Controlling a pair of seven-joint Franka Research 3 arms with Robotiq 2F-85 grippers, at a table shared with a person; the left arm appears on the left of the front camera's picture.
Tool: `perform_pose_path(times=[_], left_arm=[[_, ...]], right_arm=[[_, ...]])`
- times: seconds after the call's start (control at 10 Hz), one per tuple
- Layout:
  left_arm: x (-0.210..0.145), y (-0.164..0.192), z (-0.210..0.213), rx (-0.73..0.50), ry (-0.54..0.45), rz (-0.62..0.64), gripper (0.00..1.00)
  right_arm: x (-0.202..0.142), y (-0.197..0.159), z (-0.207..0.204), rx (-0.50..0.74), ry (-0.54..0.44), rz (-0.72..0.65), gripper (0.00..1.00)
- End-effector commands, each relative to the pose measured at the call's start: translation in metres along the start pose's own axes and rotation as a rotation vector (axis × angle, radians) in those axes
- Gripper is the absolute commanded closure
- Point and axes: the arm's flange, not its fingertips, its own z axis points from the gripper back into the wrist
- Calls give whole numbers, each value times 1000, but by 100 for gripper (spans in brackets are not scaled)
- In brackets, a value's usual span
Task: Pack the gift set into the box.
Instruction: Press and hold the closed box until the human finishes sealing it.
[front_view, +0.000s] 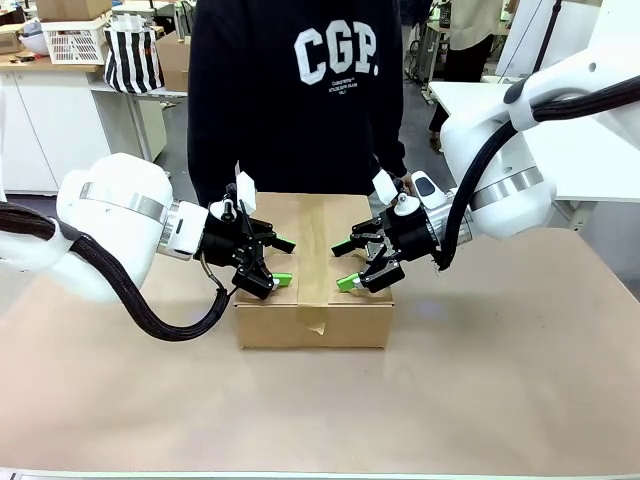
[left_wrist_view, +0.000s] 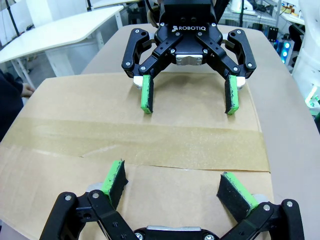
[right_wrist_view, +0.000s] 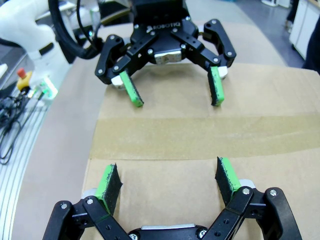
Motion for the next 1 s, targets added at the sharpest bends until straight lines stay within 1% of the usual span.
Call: perform_pose_path(times=[0.0, 0.9], left_arm=[[-4, -2, 0, -4, 3, 2, 0], [-4, -2, 0, -4, 3, 2, 0]], right_arm=[[-2, 1, -2, -2, 7, -1, 0], [-2, 1, -2, -2, 7, -1, 0]])
